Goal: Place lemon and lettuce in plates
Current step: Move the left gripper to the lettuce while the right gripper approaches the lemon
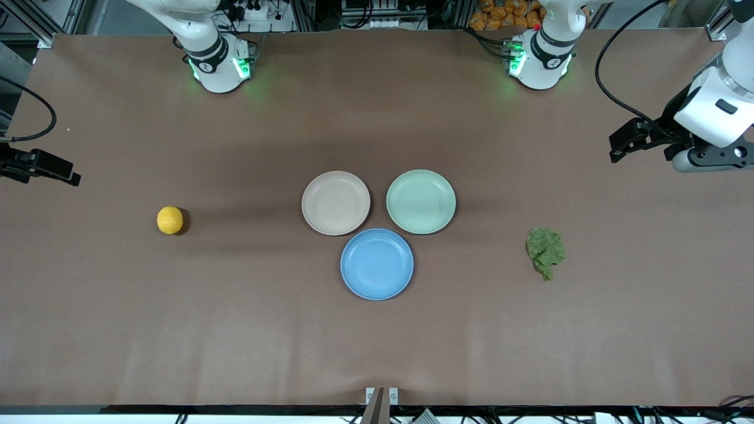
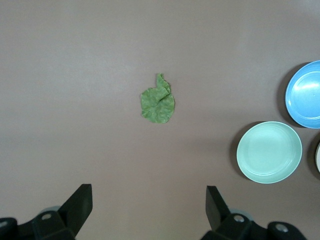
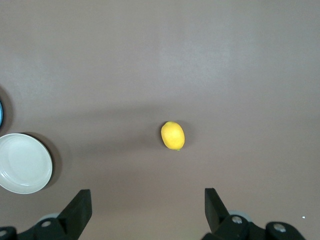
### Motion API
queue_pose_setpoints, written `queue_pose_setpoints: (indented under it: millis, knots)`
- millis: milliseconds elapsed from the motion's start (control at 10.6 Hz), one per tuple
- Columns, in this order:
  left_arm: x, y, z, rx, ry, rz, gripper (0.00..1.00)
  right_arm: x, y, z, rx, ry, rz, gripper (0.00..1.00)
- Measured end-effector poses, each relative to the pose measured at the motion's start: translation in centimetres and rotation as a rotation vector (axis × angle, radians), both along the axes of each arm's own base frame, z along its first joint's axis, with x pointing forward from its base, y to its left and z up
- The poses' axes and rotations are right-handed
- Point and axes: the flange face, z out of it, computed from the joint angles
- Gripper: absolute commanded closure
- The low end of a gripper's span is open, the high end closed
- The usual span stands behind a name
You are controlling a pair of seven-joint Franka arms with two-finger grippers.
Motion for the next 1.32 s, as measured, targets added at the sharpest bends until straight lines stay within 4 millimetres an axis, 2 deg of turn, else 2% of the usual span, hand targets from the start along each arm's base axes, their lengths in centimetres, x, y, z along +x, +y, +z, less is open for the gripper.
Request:
queue_pose_setpoints:
  millis: [377,848,1037,1131,1319]
  knots:
    - [0.1,0.1,-0.2,0.001,0.003,0.001,0.00,-0.1,0.0,-0.5,0.001,0.012,0.000,0.00]
    - [2.9,0.6,-4.3,-0.014,0.040,0.006,0.00,-0.2,0.0,-0.6,0.001,0.015,-0.001,0.00]
    - [5.1,0.8,-7.5,-0.028,0.041,0.008,0.00,-0.7,-0.1,-0.9,0.001,0.024,-0.003,0.00]
    - [6.2,0.9,-9.9,0.011,0.060,-0.006,0.00,-0.8,-0.1,-0.9,0.000,0.025,-0.004,0.00]
    - [7.7,0.0,-14.1,0.057,0.088,-0.044,0.00,-1.1,-0.1,-0.8,0.000,0.027,-0.004,0.00]
